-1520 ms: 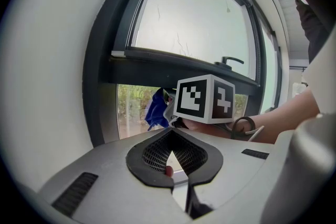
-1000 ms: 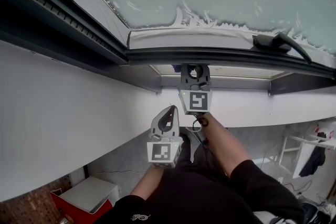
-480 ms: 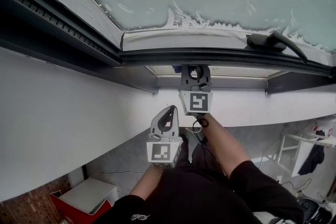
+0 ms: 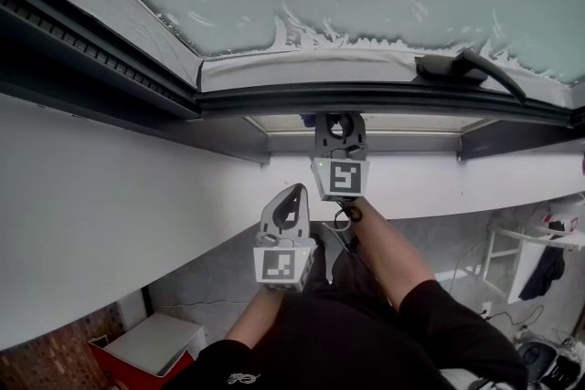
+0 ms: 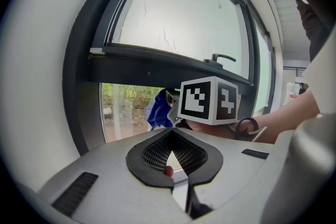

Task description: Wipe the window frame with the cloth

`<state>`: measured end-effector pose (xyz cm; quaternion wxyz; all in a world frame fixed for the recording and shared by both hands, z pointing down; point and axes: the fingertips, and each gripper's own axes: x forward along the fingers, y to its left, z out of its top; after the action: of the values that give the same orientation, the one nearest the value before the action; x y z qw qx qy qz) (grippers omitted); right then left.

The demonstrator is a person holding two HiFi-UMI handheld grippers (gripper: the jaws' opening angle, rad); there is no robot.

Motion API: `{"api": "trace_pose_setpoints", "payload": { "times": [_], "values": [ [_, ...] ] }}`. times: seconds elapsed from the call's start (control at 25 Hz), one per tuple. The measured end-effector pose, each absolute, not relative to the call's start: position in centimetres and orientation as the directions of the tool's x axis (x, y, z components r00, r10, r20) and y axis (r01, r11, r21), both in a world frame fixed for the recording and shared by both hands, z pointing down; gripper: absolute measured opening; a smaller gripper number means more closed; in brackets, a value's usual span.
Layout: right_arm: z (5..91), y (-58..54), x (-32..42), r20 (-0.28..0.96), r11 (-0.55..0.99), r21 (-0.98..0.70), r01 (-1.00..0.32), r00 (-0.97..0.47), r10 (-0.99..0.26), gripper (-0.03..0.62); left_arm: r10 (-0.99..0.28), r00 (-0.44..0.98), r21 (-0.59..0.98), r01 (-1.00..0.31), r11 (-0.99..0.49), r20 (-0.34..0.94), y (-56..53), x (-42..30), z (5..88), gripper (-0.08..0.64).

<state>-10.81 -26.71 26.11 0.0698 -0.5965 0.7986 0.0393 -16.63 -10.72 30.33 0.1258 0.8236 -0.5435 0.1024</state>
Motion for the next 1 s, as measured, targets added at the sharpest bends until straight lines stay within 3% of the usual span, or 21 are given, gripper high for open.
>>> {"api": "trace_pose_setpoints", "payload": {
  "times": [1.0],
  "values": [
    [25.5,-26.6,-6.8,-0.178,0.257,-0.005,-0.966,-0.252,-0.951,0.021,-0.856,0.416,0.086,-0.908,-0.410,0.307,-10.9,-13.5,30.2,0.005]
  ]
}}
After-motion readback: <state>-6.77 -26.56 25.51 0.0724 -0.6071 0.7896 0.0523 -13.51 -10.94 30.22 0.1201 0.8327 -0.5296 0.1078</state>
